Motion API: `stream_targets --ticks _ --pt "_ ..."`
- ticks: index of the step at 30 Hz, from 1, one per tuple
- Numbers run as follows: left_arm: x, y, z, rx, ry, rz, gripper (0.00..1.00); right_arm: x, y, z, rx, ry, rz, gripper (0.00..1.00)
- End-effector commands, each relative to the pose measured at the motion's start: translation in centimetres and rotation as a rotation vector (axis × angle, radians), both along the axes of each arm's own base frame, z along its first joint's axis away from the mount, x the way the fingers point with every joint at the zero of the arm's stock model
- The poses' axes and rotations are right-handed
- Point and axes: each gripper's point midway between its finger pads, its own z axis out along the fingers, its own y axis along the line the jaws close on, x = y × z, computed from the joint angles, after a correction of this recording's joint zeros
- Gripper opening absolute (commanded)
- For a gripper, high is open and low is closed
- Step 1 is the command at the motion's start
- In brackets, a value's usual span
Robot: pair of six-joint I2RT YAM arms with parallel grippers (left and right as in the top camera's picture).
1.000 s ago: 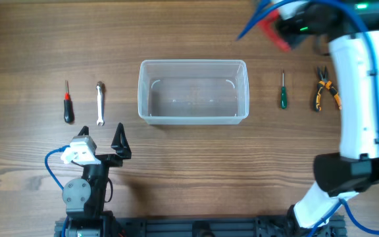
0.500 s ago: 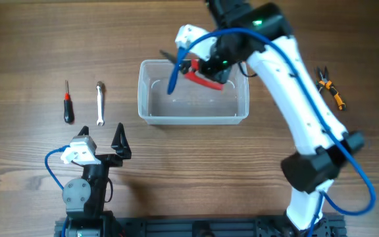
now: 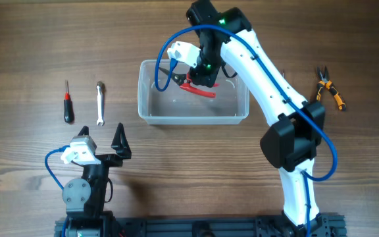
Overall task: Pack container
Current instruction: 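Lower the shears into the container and open the right gripper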
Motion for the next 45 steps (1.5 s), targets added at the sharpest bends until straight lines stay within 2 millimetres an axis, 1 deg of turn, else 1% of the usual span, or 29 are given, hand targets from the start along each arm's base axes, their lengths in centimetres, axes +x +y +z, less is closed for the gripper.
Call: stream_targets --ticks 1,11,19,20,23,28,35,39,41,42,43,44,45 --pt "0.0 0.2 -0.2 -0.009 0.005 0.008 1.0 -0.1 0.3 -1.3 0.004 0.033 0.014 0.04" --pt "0.0 0.2 -0.2 -0.009 0.005 0.008 1.0 -0.3 0.2 -4.4 -0.019 0.103 0.009 0.04" --pt "0.0 0.2 -0.2 -0.009 0.005 0.008 1.0 -0.3 0.4 -7.3 -0.036 0.152 0.009 0.04" --pt "0.0 0.2 -0.2 -0.009 0.005 0.008 1.0 -0.3 0.4 -7.3 -0.034 0.154 0.009 0.04" --pt "0.0 0.2 -0.2 -0.009 0.005 0.008 1.0 -0.4 0.7 -8.5 -0.026 0.18 0.009 0.04" --pt "0.0 0.2 -0.2 -0.009 0.005 0.008 1.0 -0.5 0.7 -10.0 -0.041 0.207 0.005 0.04" --pt "0.0 0.2 -0.2 -0.009 0.005 0.008 1.0 -0.7 0.8 -11.5 -0.037 0.24 0.002 0.04" --pt "0.0 0.2 -0.2 -0.009 0.005 0.008 1.0 -0.6 0.9 -11.7 -0.037 0.24 0.0 0.05" --pt "0.0 0.2 -0.2 -0.009 0.005 0.008 1.0 -0.6 0.9 -11.7 -0.036 0.237 -0.001 0.15" --pt "0.0 0.2 -0.2 -0.009 0.005 0.008 1.0 -0.6 0.9 -11.7 -0.037 0.238 -0.002 0.19" --pt "0.0 0.2 -0.2 -0.009 0.005 0.008 1.0 -0.6 0.9 -11.7 -0.037 0.238 -0.004 0.2" --pt "0.0 0.2 -0.2 -0.009 0.005 0.008 1.0 -0.6 0.9 -11.7 -0.037 0.238 -0.004 0.23" --pt "0.0 0.2 -0.2 -0.009 0.005 0.008 1.0 -0.6 0.9 -11.7 -0.037 0.238 -0.004 0.28"
